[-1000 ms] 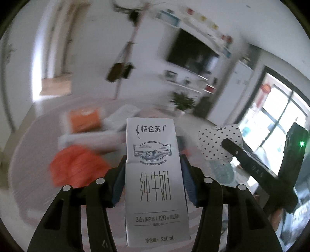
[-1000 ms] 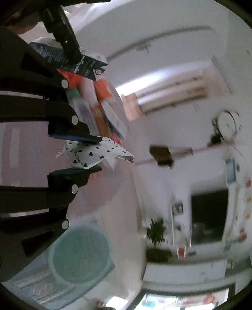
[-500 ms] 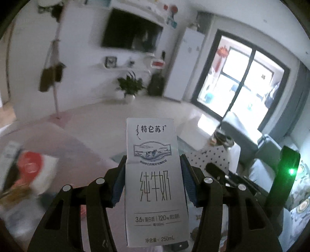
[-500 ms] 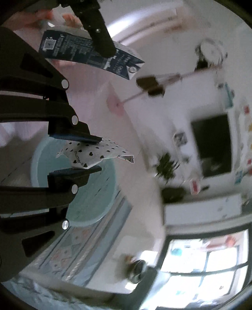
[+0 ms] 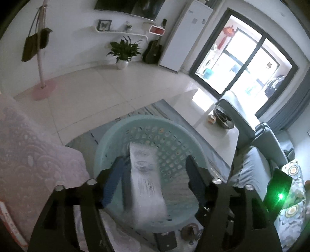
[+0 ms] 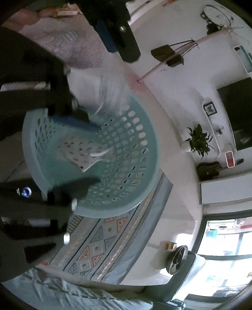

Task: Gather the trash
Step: 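Carry the milk carton and polka-dot paper to the teal basket and release both, then grasp the orange plastic bag with the left tool while the right tool grasps the clear bottle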

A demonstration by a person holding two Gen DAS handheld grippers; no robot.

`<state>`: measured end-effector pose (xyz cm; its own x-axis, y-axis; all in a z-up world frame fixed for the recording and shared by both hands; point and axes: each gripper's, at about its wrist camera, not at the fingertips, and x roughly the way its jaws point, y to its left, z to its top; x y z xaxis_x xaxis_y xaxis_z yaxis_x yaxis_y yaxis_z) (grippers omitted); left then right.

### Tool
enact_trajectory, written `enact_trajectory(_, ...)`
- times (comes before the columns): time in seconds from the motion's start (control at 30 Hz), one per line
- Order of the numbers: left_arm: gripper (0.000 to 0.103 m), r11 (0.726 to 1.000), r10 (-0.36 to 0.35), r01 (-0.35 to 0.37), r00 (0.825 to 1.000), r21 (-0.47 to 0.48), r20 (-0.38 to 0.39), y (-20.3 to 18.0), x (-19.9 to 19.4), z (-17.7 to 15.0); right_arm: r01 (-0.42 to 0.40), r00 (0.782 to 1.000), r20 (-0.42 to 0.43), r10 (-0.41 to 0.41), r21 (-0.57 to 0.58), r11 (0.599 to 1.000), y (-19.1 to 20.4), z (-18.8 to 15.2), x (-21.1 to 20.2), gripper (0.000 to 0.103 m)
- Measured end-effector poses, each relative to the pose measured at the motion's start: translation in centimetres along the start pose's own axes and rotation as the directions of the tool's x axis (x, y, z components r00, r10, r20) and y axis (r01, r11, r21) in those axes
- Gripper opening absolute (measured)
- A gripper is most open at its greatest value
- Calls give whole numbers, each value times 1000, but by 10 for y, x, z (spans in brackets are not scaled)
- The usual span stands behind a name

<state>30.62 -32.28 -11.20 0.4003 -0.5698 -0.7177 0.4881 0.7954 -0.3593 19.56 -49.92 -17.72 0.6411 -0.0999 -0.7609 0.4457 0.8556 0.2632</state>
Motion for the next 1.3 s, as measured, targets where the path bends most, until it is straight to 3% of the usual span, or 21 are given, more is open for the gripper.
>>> enact_trajectory(0.23, 70, 1000, -3, 2, 997, 13, 81, -9, -54, -18, -29, 999, 42, 29, -5, 1000, -2, 2, -27, 54)
enact_trajectory(0.6, 79, 1000, -20, 19, 968, 7, 252, -10, -191, -71, -131, 973, 172, 157, -152, 980, 64, -13, -125, 54)
enact_trajectory(0.77, 86, 998, 50, -31, 941, -63, 333, 15, -257, -108, -216, 941, 201, 272, -261, 941, 115, -33, -166, 56)
enact_trajectory(0.83, 88, 990, 125, -91, 922, -107, 366, 30, -284, -125, -242, 926, 208, 316, -317, 917, 137, -44, -179, 58)
enact_trajectory(0.9, 90, 972, 222, -170, 897, -165, 384, 48, -307, -138, -258, 913, 209, 351, -371, 892, 159, -53, -189, 60)
enact_trajectory(0.97, 94, 929, 348, -260, 855, -262, 384, 72, -328, -154, -278, 899, 198, 390, -431, 858, 182, -67, -198, 63)
enact_trajectory(1.07, 94, 881, 437, -312, 823, -355, 362, 105, -349, -174, -303, 885, 175, 431, -488, 819, 209, -83, -203, 66)
enact_trajectory(1.13, 94, 855, 469, -327, 817, -401, 334, 125, -356, -186, -322, 880, 151, 450, -507, 800, 222, -91, -201, 69)
enact_trajectory(1.3, 94, 814, 503, -352, 825, -462, 257, 166, -350, -210, -353, 886, 80, 458, -525, 775, 242, -104, -176, 72)
